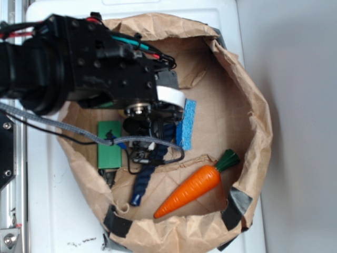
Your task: Grab the green sponge.
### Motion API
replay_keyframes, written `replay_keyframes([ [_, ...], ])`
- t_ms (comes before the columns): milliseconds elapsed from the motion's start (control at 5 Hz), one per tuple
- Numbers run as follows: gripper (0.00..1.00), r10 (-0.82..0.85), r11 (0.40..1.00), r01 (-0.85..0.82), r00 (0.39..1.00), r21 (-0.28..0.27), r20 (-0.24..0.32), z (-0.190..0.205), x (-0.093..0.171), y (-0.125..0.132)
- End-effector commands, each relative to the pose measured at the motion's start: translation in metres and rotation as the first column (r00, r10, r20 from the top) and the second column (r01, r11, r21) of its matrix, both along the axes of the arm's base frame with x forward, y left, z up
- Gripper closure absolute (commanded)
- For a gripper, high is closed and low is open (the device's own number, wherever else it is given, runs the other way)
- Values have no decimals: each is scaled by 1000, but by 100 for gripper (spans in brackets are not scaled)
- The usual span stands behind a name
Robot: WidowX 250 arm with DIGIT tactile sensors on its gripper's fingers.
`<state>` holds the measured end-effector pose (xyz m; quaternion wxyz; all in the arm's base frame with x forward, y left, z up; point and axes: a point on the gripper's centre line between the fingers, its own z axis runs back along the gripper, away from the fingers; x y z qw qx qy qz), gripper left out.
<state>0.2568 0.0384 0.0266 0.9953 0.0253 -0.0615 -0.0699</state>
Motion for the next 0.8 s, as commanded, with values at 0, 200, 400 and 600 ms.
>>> replay_keyframes([
  [0, 100, -29, 999, 32, 995, -31, 91, 20, 10, -9],
  [200, 100, -37, 992, 47, 996, -116, 81, 56, 11, -11],
  [400, 100, -24, 976, 28, 999, -214, 21, 105, 13, -9],
  [600, 100, 34, 974, -30, 999, -224, 14, 130, 19, -11],
])
